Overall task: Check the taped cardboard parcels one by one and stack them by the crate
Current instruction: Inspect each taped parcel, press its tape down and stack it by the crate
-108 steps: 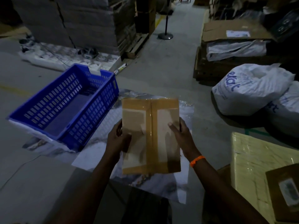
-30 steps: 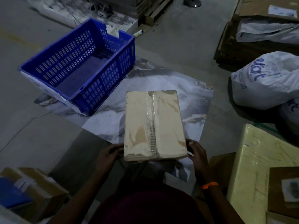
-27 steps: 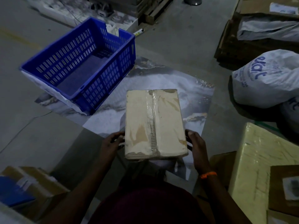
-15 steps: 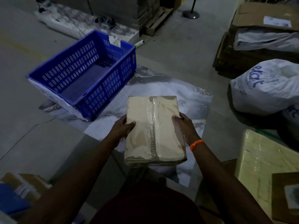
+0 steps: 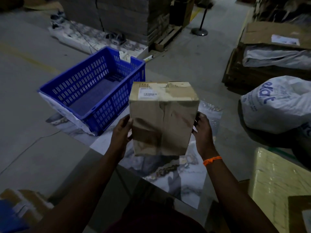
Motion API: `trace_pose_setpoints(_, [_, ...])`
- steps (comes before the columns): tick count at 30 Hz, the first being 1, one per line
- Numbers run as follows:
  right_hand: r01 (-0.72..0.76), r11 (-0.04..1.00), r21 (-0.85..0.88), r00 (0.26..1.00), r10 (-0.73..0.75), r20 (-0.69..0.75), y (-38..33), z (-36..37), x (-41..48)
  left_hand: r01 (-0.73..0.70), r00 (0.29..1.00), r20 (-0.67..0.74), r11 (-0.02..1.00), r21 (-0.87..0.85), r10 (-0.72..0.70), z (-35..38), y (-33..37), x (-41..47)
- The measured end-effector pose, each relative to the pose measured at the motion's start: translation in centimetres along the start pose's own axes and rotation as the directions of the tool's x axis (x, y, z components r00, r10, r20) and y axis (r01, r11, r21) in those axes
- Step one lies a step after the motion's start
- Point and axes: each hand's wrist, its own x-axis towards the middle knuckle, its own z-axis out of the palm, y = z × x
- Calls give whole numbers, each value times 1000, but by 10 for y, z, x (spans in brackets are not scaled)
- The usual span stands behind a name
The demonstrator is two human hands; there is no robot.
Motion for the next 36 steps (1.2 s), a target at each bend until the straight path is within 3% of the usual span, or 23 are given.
trace_pose_setpoints(4, [-43, 999, 10, 999, 44, -30, 13, -9, -37, 80, 996, -43, 995, -65, -83, -5, -23, -30])
trace_pose_setpoints(8, [-31, 999, -20, 998, 29, -51, 28, -24, -66, 99, 992, -80, 995, -21, -100, -4, -30, -49])
trace_pose_setpoints(12, [-33, 997, 64, 994, 39, -103, 32, -30, -79, 85, 994, -69, 995, 44, -82, 1, -18, -55])
trace_pose_setpoints(16, [19, 999, -29, 993, -22, -118, 29, -27, -83, 27, 998, -63, 970, 241, -12, 5, -8, -50])
trace_pose_setpoints(22, [112, 987, -111, 968, -134, -212, 0, -34, -78, 60, 998, 0, 990, 131, -60, 25, -2, -47])
trace_pose_setpoints(26, [276, 934, -228, 938, -313, -147, -24, -37, -67, 118, 992, 43, 993, -1, -118, 28, -11, -51])
trace_pose_setpoints(30, [350, 870, -346, 930, -368, 15, -27, -24, -61, 150, 983, -107, 988, -25, -152, 9, -24, -58])
trace_pose_setpoints(34, [303, 843, -443, 948, -316, 47, -1, -2, -65, 5, 964, -260, 972, 235, 58, -25, -14, -52])
trace_pose_setpoints(36, [271, 799, -538, 949, -315, 10, 17, 4, -67, -123, 955, -210, 921, 370, 212, -35, -1, -48])
